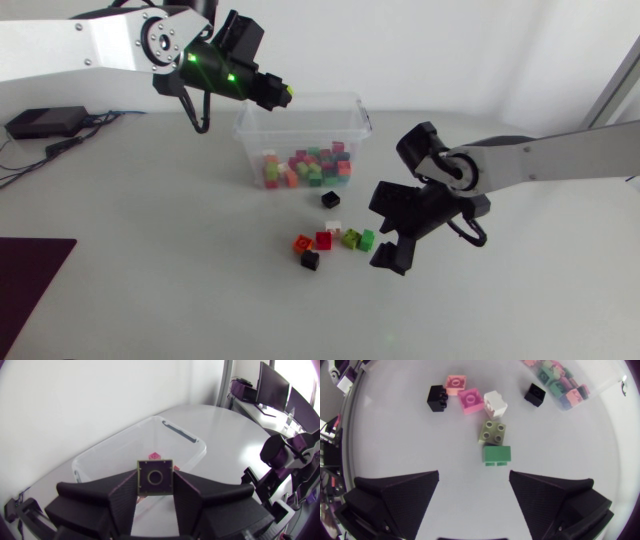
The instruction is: Place the duplo bricks in the container
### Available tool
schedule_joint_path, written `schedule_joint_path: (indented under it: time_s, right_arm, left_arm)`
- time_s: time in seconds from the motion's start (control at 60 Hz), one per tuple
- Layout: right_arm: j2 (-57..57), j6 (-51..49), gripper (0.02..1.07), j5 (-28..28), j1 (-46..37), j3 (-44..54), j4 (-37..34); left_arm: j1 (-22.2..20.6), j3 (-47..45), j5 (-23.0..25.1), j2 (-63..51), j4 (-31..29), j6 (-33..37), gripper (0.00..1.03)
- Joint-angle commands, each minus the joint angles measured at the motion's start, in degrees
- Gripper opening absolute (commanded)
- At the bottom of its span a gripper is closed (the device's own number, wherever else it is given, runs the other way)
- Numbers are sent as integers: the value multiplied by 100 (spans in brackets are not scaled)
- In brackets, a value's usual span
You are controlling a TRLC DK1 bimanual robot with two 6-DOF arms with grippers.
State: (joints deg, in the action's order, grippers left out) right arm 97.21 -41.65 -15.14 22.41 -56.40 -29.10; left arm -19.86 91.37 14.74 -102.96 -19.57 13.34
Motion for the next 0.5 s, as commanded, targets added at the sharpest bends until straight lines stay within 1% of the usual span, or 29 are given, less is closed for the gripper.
schedule_joint_path:
  time_s: [0.0, 0.117, 0.483]
  right_arm:
    - [123, -107, 103, 11, 9, 173, 71]
    - [140, -98, 103, 11, 9, 209, 133]
    - [448, -63, 103, 19, 17, 103, 361]
  left_arm:
    - [87, 460, 37, -357, -55, -157, 22]
    - [166, 856, 11, -664, -99, -209, 22]
    - [281, 1673, -68, -1376, -222, -245, 23]
